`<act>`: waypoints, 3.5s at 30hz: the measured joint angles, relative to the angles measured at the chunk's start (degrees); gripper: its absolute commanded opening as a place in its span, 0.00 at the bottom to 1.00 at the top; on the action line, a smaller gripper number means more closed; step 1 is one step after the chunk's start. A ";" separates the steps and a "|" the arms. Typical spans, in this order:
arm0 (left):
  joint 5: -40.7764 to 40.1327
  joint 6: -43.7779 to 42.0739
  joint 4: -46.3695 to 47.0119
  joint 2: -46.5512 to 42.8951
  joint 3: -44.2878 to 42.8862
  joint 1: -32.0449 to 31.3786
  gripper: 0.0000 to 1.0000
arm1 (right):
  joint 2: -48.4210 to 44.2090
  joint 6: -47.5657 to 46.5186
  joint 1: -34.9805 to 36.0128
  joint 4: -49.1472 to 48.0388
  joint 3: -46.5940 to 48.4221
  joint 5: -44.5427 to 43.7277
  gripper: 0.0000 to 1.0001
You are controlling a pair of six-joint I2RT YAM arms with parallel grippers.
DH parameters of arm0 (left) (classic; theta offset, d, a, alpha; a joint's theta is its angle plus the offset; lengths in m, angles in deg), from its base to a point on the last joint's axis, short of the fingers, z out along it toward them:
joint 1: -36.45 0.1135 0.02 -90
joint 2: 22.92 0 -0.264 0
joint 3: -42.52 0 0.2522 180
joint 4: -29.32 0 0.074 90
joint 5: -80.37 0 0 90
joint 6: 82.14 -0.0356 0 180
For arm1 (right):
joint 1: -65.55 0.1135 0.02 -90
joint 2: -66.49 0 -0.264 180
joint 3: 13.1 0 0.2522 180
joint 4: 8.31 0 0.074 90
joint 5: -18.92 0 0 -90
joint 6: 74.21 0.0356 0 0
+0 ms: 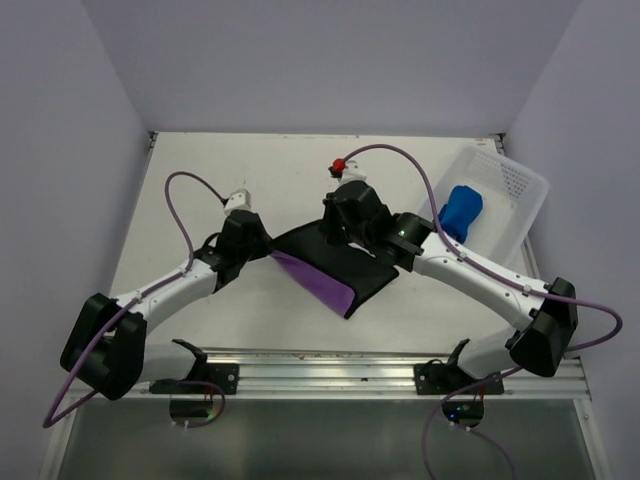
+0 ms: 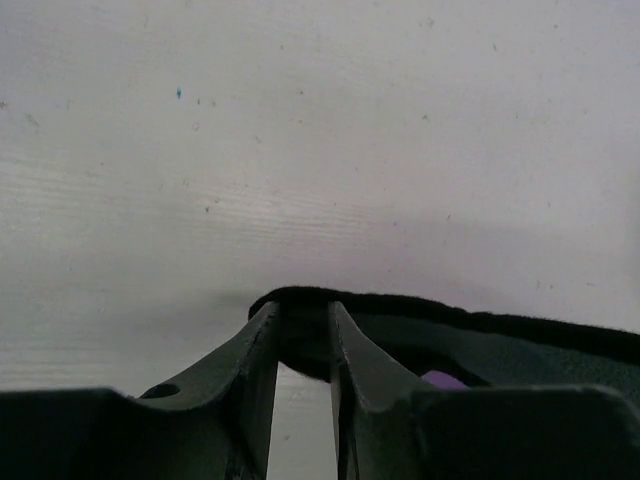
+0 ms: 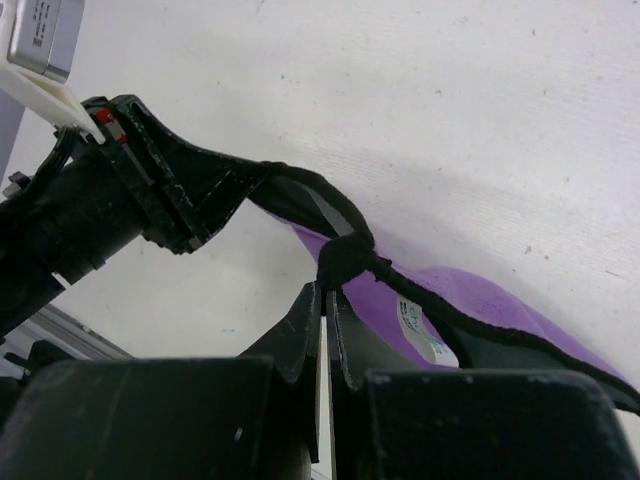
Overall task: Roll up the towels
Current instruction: Flatten the towel
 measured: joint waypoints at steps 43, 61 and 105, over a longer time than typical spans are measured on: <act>8.04 9.18 -7.67 -15.02 12.59 0.22 0.59 | -0.24 -0.72 -1.57 1.70 -2.12 -1.18 0.00; 10.69 10.23 -0.59 -9.20 13.31 0.22 0.19 | -0.26 -0.72 -1.95 1.81 -2.14 -0.66 0.00; 14.78 -23.96 -24.76 -28.46 -17.88 0.33 0.00 | -22.14 0.26 -13.62 14.14 -2.03 6.75 0.00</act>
